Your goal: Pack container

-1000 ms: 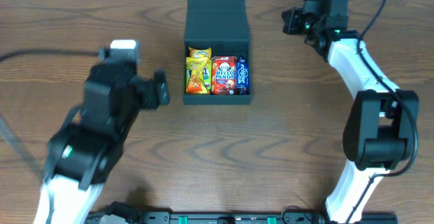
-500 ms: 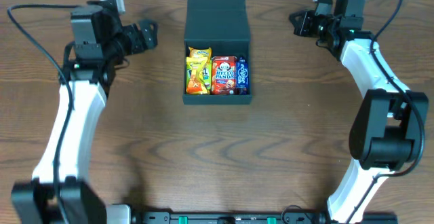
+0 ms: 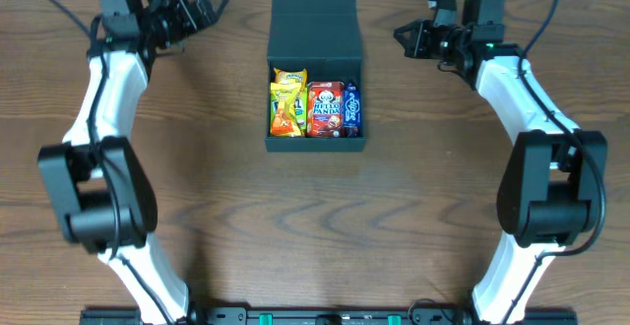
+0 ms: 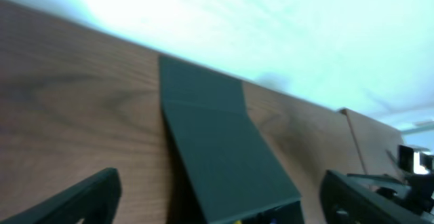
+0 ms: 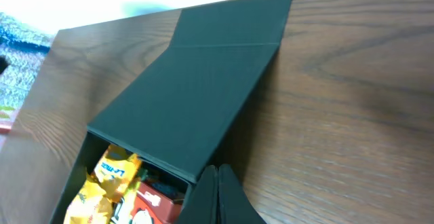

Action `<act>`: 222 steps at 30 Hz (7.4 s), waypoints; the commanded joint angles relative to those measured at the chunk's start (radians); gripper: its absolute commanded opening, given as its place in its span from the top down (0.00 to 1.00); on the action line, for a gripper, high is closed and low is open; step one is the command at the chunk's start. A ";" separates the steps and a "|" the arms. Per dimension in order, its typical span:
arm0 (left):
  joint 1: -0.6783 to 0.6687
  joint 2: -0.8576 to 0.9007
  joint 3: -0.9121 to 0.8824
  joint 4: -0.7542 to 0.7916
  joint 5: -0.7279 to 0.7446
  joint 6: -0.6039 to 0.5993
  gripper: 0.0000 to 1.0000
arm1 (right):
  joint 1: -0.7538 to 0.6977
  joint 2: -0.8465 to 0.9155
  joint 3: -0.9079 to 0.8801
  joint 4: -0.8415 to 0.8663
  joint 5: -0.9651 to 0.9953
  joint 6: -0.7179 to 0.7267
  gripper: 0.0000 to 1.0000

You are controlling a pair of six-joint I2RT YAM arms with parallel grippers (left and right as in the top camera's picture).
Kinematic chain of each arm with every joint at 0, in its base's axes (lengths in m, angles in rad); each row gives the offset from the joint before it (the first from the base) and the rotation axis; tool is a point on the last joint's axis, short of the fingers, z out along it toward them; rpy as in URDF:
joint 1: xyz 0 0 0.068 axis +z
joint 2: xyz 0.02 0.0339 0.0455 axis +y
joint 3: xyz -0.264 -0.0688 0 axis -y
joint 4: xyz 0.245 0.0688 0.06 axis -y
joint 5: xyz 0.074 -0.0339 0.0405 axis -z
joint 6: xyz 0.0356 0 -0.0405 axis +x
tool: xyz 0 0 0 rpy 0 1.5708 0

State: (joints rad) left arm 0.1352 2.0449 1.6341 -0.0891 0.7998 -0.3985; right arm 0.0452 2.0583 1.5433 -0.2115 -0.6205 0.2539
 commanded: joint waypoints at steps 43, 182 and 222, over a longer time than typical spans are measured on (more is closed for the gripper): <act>-0.123 0.451 0.267 -0.137 0.167 -0.293 0.94 | 0.061 0.412 0.178 0.249 -0.171 0.470 0.99; -0.276 -0.462 0.446 -1.086 -0.305 0.317 0.94 | 0.022 -0.452 0.290 -0.482 -0.034 -0.048 0.98; -0.276 -1.429 -0.795 -0.895 -0.092 0.250 0.94 | 0.098 -1.406 -0.771 -0.711 0.130 -0.067 0.98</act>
State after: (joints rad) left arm -0.1394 0.6422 0.8795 -0.9962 0.6746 -0.0860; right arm 0.1364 0.6685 0.7982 -0.9272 -0.4850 0.1490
